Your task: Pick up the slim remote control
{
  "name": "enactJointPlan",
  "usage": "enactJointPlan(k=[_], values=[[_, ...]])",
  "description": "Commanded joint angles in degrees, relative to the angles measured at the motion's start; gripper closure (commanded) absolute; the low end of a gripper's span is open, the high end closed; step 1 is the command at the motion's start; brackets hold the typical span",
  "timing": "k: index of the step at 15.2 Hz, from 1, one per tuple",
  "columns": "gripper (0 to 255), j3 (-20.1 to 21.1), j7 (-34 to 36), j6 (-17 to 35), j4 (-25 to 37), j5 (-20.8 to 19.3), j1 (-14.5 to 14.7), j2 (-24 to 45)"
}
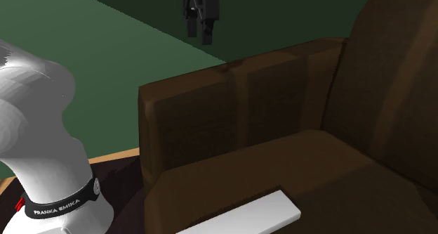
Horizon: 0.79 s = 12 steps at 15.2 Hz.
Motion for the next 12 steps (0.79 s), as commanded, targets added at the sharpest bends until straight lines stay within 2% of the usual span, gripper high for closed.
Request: enactJointPlan(k=[1,12], values=[[0,0.00,0.00,0.00,0.00,0.00,0.00,0.00],[0,-9.34,-11.00,14.27,-13.25,-8.43,-5.35,1.28]])
